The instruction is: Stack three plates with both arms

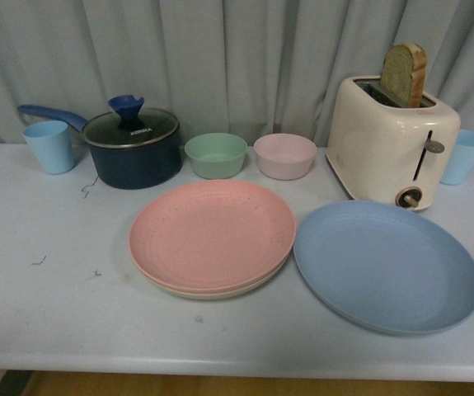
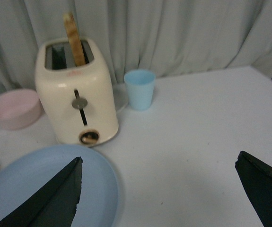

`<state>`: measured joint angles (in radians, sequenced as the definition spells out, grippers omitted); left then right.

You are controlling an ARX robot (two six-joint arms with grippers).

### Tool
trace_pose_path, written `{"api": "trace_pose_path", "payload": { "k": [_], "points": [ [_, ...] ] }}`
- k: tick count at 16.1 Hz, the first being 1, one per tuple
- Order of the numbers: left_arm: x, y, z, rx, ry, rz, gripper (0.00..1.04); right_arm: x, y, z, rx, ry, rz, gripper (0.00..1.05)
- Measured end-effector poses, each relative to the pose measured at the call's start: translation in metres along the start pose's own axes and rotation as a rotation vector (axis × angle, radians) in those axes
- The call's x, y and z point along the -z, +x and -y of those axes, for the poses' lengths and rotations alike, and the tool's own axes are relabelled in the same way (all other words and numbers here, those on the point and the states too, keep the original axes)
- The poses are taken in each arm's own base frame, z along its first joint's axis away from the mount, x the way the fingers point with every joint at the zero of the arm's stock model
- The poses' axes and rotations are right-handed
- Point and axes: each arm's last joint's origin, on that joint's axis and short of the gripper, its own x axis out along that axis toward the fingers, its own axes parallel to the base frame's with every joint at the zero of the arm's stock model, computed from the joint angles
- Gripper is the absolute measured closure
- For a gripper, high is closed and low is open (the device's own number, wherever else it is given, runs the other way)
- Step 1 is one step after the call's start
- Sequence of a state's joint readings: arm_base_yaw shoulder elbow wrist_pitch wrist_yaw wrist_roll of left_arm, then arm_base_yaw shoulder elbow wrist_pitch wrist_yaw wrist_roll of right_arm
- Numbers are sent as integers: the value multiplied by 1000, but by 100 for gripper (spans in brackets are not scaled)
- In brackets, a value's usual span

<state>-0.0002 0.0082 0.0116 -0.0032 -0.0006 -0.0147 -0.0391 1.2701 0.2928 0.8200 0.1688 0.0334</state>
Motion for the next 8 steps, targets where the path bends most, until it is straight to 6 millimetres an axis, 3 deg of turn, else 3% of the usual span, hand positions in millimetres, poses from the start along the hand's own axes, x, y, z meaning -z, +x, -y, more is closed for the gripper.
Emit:
{"api": "trace_pose_path", "payload": {
  "k": [1, 2, 5, 8],
  "points": [
    [0, 0, 0, 0, 0, 0, 7, 43, 63, -13, 14, 1, -314, 6],
    [0, 0, 0, 0, 0, 0, 7, 68, 101, -20, 15, 62, -441, 6],
    [0, 0, 0, 0, 0, 0, 7, 105, 109, -20, 14, 59, -529, 6],
    [0, 0, 0, 0, 0, 0, 7, 122, 115, -26, -1, 70, -543, 6]
  ]
}}
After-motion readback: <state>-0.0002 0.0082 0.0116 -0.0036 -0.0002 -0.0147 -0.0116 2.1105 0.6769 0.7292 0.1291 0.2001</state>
